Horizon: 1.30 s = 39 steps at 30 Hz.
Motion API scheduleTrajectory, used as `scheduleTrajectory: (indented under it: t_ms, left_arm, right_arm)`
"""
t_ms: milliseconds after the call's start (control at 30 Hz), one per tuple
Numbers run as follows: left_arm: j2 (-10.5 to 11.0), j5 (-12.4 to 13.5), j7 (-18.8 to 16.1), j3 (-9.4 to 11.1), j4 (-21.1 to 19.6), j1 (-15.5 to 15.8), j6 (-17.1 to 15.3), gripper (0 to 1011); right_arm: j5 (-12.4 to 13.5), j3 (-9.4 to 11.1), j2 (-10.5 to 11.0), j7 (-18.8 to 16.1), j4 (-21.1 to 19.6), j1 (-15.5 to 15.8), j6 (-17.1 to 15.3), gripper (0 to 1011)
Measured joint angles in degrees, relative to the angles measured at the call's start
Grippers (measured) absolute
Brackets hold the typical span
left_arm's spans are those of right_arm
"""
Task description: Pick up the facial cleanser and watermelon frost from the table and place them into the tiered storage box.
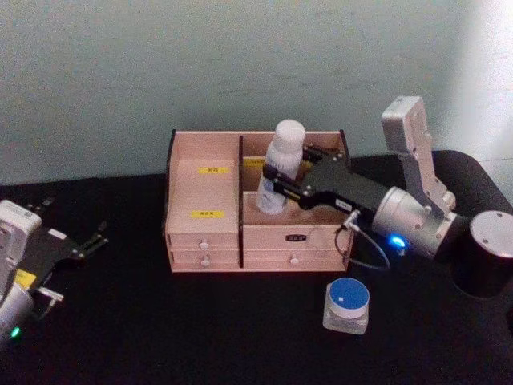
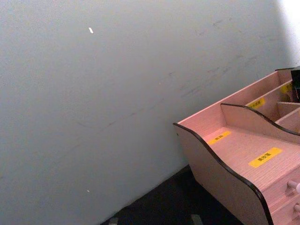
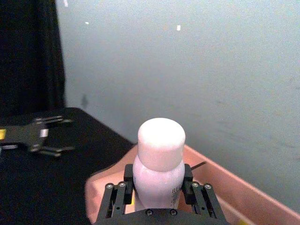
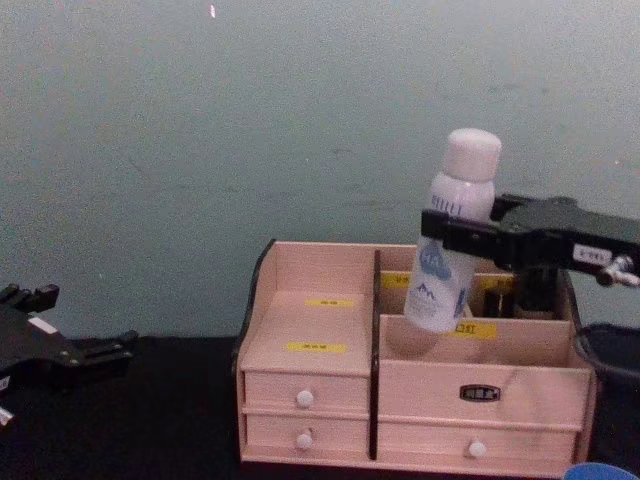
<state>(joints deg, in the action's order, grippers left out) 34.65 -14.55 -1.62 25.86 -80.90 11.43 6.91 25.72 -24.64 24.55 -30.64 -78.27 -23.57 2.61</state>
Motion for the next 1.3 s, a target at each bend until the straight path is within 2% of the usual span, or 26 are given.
scheduleTrajectory:
  t_ms: [233, 567, 1000, 1300]
  left_arm:
    - [0.00, 0.00, 0.00, 0.00, 0.00, 0.00, 0.00, 1001]
    - [0.00, 0.00, 0.00, 0.00, 0.00, 0.00, 0.00, 1001]
    - [0.00, 0.00, 0.00, 0.00, 0.00, 0.00, 0.00, 1001]
    - [0.00, 0.00, 0.00, 0.00, 0.00, 0.00, 0.00, 1001]
  right_arm:
    - [-3.12, 0.27, -2.76, 3.02, 4.10, -3.46, 0.51, 594]
    - [-7.42, -0.25, -6.38, 5.31, 9.82, -7.22, 0.81, 594]
    - [-10.90, -0.29, -9.10, 5.90, 15.08, -9.61, 0.81, 594]
    - [-12.49, -0.01, -10.37, 5.99, 17.51, -10.14, 0.94, 594]
